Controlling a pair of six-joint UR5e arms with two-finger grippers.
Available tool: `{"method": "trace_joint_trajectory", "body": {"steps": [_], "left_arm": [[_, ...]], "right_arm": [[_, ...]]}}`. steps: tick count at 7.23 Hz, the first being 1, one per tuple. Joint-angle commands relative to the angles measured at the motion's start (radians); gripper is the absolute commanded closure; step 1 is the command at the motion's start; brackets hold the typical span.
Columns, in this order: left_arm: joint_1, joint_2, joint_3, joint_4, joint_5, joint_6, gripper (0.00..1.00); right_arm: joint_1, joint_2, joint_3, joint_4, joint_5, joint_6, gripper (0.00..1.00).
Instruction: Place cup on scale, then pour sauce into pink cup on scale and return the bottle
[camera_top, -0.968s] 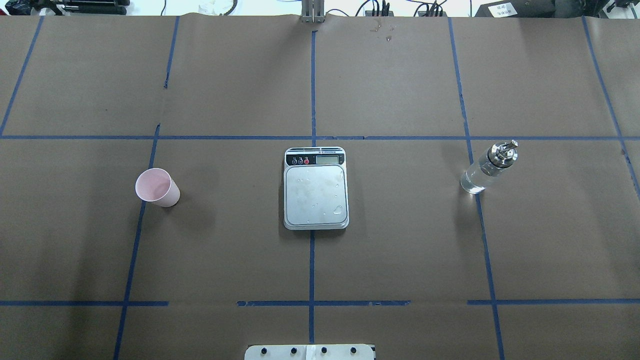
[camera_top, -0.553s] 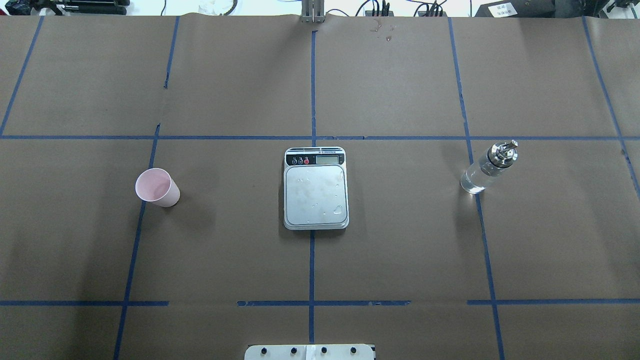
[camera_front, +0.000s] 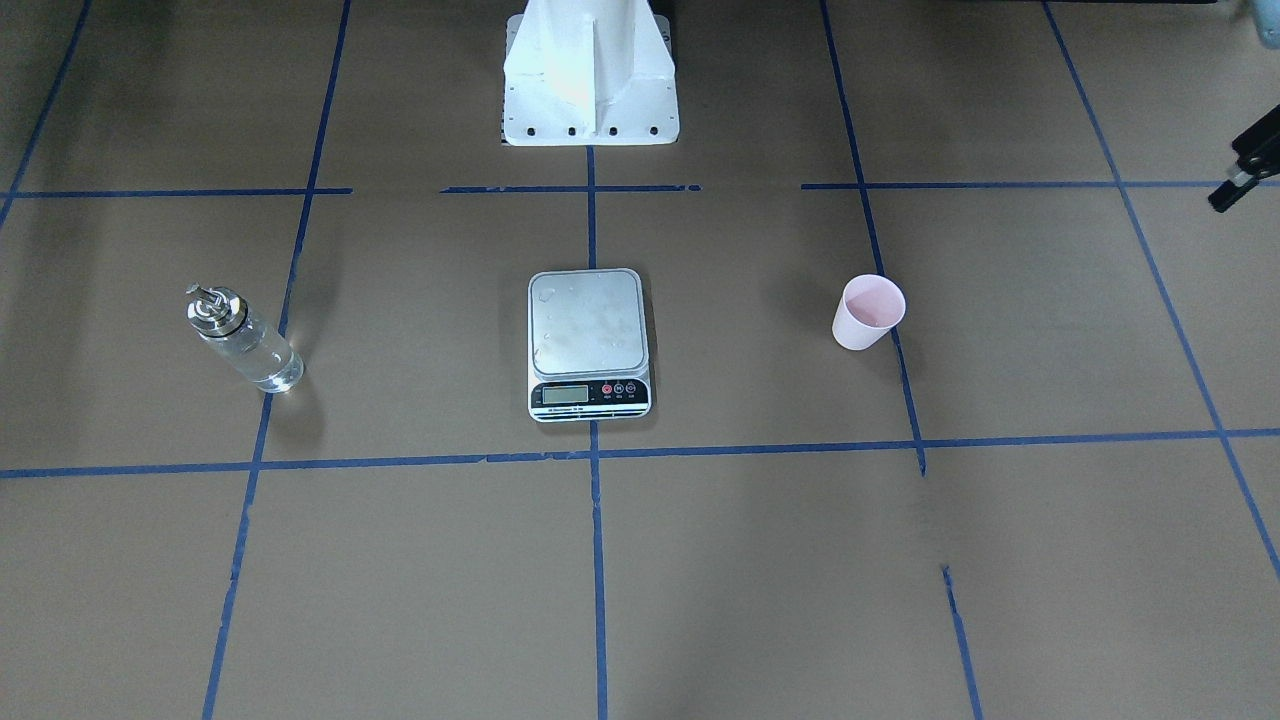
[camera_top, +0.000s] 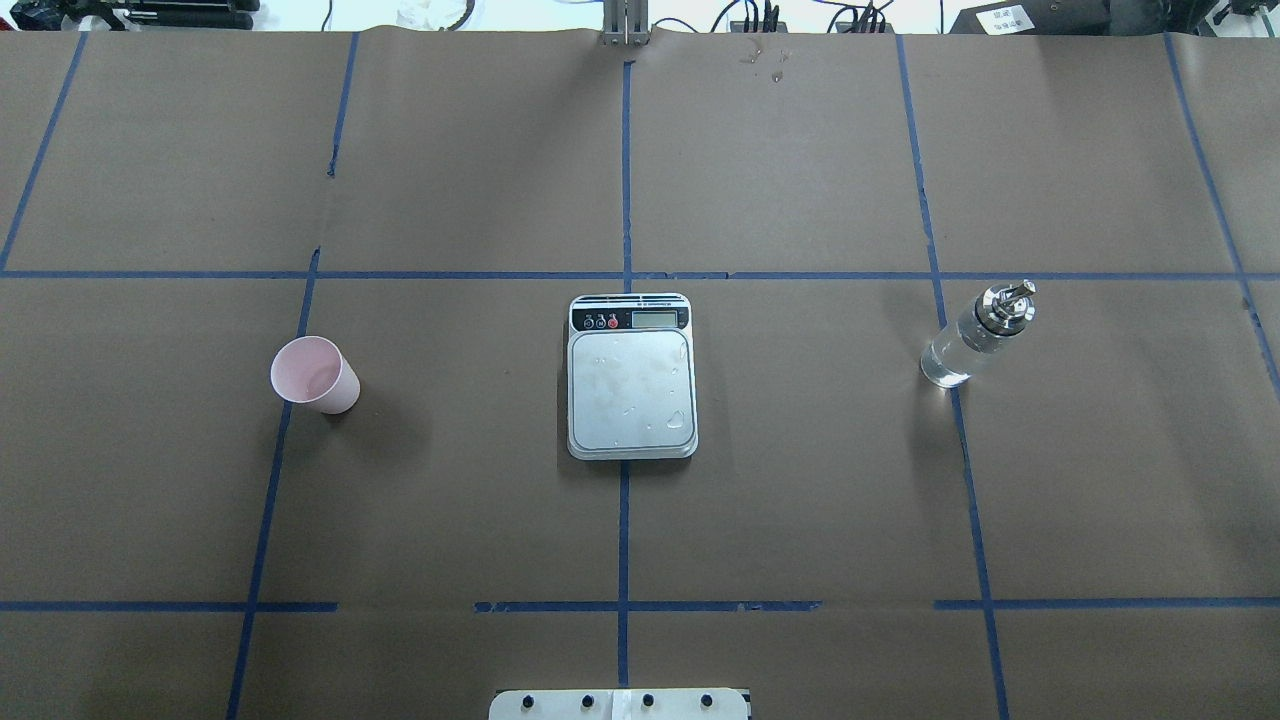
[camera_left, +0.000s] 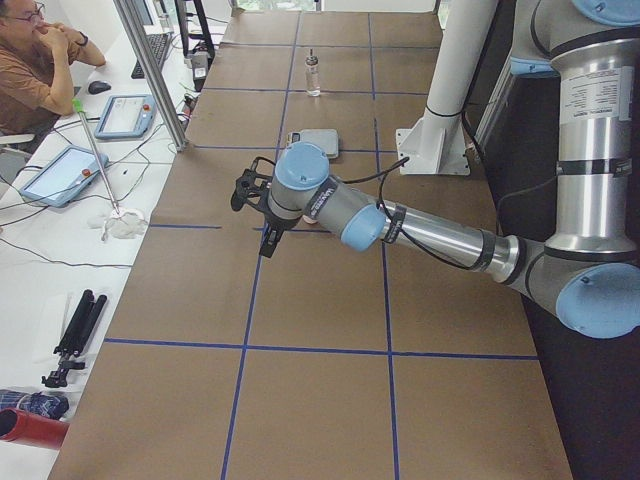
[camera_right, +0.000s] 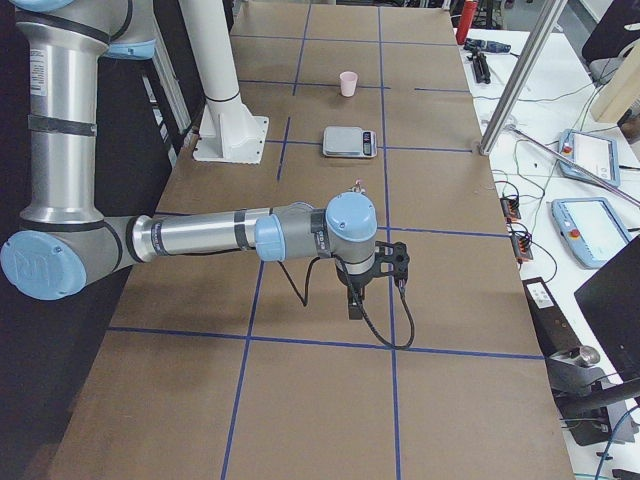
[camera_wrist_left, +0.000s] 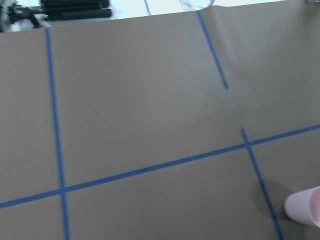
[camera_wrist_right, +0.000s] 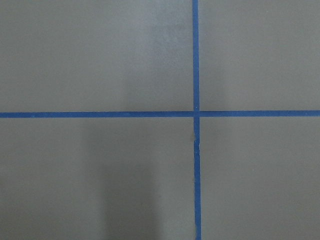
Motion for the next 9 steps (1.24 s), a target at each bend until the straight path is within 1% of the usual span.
{"method": "trace_joint_trajectory", "body": {"steps": [1,2,3,4,5,6,7,8,9], "left_arm": [[0.145,-0.062,-0.029,0.006,0.054,-0.168,0.0],[0.18,-0.078,-0.032,0.005,0.08,-0.26,0.0],[0.267,-0.077,-0.065,0.002,0.211,-0.371,0.0],[0.336,-0.077,-0.067,-0.003,0.297,-0.524,0.0],[0.41,-0.079,-0.076,-0.036,0.391,-0.673,0.0],[0.506,-0.077,-0.076,-0.052,0.518,-0.758,0.0],[0.561,-0.076,-0.069,-0.044,0.553,-0.794,0.0],[0.587,-0.077,-0.064,-0.038,0.556,-0.8,0.0],[0.615,-0.083,-0.035,-0.038,0.562,-0.799,0.0]], "right_arm": [[0.001,-0.003,0.035,-0.003,0.004,0.0,0.0],[-0.001,-0.003,0.033,-0.002,0.005,0.001,0.0],[-0.003,-0.004,0.03,0.004,0.004,0.003,0.0],[-0.003,-0.004,0.027,0.004,0.005,0.003,0.0],[-0.003,-0.004,0.026,0.004,0.004,0.001,0.0],[-0.004,-0.004,0.035,0.007,0.007,0.001,0.0],[-0.004,0.002,0.033,0.007,0.016,0.003,0.0],[-0.004,0.008,0.033,0.006,0.017,0.004,0.0],[-0.004,0.008,0.032,0.004,0.017,0.003,0.0]]}}
